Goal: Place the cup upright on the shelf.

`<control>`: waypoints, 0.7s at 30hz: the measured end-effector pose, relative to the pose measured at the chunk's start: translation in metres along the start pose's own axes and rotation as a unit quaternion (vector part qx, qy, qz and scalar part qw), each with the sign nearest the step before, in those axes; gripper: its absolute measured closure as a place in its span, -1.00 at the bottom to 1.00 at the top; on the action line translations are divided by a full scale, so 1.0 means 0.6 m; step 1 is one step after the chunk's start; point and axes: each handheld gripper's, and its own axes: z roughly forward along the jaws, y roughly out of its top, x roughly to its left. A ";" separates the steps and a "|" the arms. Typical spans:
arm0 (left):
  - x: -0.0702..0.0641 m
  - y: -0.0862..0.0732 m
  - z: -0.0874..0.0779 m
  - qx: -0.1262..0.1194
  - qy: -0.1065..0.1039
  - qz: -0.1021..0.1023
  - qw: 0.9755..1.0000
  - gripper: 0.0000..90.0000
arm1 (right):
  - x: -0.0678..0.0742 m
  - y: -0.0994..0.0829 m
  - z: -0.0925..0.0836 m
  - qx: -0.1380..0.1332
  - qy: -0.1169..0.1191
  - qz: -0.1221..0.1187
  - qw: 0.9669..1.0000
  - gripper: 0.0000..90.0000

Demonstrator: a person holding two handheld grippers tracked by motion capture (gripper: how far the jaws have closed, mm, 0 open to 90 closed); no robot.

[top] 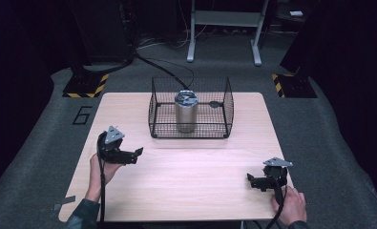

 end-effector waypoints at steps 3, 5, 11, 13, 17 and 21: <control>0.008 -0.035 -0.001 0.011 0.002 -0.017 1.000 -1.00 | -0.001 0.000 0.000 0.001 0.000 -0.003 1.000 -1.00; 0.014 -0.058 0.000 0.023 0.004 -0.026 0.999 -1.00 | 0.000 0.000 0.000 0.001 0.000 -0.002 1.000 -1.00; 0.028 -0.128 0.009 0.063 0.014 -0.045 0.997 -1.00 | 0.000 0.000 0.000 0.000 0.000 0.000 1.000 -1.00; 0.025 -0.160 0.017 0.068 0.014 -0.065 0.996 -1.00 | 0.000 0.000 0.000 0.001 0.000 -0.002 1.000 -1.00; 0.021 -0.184 0.026 0.082 0.022 -0.063 0.994 -1.00 | -0.001 0.000 0.000 0.001 0.000 -0.002 1.000 -1.00; 0.013 -0.197 0.030 0.090 0.022 -0.049 0.995 -1.00 | 0.000 0.000 0.000 0.002 0.001 0.000 1.000 -1.00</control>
